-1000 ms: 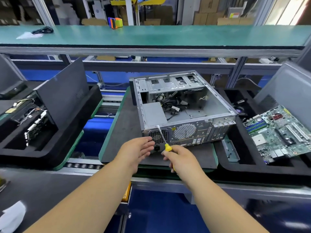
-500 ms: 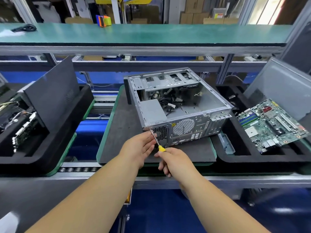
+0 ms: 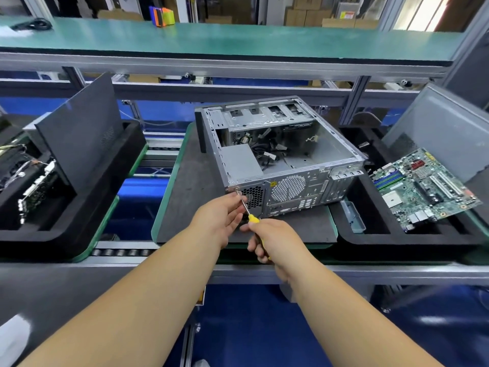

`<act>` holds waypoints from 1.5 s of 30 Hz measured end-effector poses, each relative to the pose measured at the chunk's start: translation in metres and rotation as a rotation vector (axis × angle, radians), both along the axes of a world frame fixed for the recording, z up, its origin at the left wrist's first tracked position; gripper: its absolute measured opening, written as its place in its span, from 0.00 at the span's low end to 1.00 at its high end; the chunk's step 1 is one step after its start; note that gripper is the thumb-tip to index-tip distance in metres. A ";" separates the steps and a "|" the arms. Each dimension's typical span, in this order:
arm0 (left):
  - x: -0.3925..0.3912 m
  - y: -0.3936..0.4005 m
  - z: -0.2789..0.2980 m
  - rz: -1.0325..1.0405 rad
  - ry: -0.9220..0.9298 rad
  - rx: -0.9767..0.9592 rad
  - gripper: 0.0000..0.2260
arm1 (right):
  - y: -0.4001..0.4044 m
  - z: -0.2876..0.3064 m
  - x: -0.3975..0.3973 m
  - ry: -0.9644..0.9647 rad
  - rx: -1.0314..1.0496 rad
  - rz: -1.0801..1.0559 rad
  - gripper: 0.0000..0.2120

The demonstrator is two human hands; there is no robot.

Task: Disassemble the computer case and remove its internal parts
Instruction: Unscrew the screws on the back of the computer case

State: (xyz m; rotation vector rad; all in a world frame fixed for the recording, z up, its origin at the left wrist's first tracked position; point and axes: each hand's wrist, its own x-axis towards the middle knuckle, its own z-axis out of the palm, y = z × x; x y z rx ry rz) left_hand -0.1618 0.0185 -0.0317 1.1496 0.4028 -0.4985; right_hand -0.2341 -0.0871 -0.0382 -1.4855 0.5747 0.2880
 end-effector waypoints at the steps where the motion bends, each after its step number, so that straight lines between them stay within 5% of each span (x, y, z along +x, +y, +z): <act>1: 0.000 0.000 0.000 0.003 0.002 0.002 0.05 | 0.000 0.000 0.000 0.000 0.003 -0.002 0.10; 11: 0.001 -0.001 0.001 0.016 -0.016 0.030 0.05 | 0.005 0.007 -0.003 -0.006 0.109 -0.036 0.12; 21: 0.001 -0.001 0.003 -0.043 -0.011 0.039 0.03 | 0.012 0.008 -0.002 0.058 0.424 -0.119 0.10; 23: 0.002 0.000 0.002 -0.060 -0.012 0.045 0.04 | 0.014 0.009 -0.002 0.040 0.300 -0.100 0.09; 27: 0.005 0.001 -0.004 -0.072 -0.024 0.054 0.05 | 0.015 0.018 -0.001 -0.051 -0.560 0.129 0.09; 29: 0.007 0.001 -0.007 -0.068 -0.039 0.064 0.04 | 0.018 0.020 0.003 -0.047 -0.777 0.210 0.08; 39: 0.015 0.001 -0.007 -0.088 -0.041 0.076 0.08 | 0.033 0.021 0.005 -0.017 -1.123 0.221 0.10; 45: 0.015 0.002 -0.004 -0.070 -0.052 0.084 0.06 | 0.029 0.025 0.005 -0.092 -1.080 0.293 0.05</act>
